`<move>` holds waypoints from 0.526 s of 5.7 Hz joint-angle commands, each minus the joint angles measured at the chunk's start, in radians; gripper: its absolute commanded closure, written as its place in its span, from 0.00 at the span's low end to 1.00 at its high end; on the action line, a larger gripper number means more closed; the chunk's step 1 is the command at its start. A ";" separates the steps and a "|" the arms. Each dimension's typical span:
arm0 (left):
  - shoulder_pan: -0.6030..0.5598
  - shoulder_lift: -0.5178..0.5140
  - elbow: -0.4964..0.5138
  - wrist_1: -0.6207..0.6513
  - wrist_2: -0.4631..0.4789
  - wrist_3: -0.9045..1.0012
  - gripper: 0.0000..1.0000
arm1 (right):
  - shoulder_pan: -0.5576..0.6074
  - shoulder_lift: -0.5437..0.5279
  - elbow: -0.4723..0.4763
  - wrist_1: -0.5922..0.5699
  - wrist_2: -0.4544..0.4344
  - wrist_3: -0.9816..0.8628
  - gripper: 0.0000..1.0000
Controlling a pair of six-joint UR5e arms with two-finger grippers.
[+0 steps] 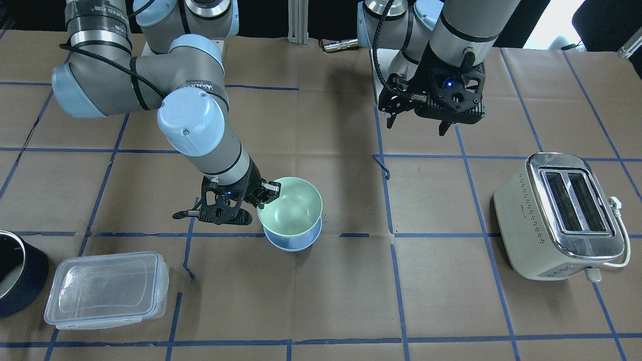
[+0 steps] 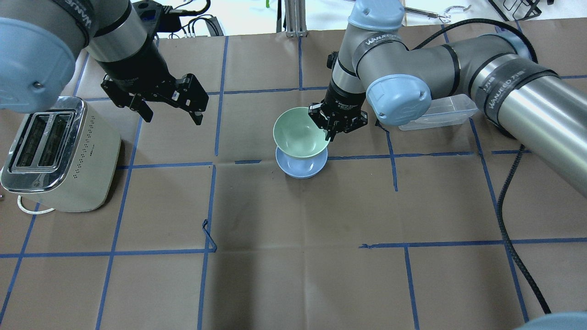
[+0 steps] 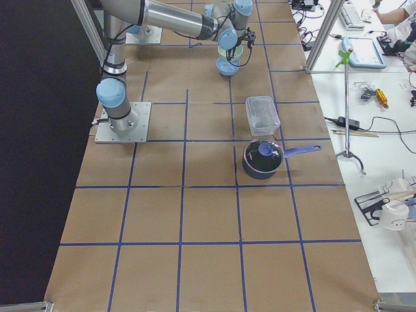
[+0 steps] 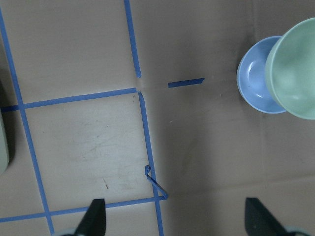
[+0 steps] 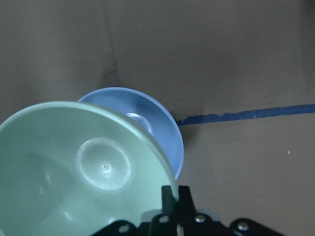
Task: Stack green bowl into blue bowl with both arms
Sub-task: 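Lower the held green bowl into the blue bowl with the right gripper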
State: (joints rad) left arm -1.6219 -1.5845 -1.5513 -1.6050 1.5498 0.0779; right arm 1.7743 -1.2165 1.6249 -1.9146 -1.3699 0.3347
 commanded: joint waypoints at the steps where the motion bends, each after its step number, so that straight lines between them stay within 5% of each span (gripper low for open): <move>1: 0.000 0.001 0.000 -0.003 0.001 -0.010 0.02 | 0.000 0.046 0.001 -0.007 0.002 0.003 0.95; 3: 0.000 0.003 0.002 -0.010 0.004 -0.024 0.02 | 0.000 0.080 0.003 -0.020 0.002 0.003 0.94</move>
State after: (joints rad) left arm -1.6214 -1.5821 -1.5498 -1.6135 1.5525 0.0607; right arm 1.7748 -1.1503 1.6270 -1.9293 -1.3684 0.3374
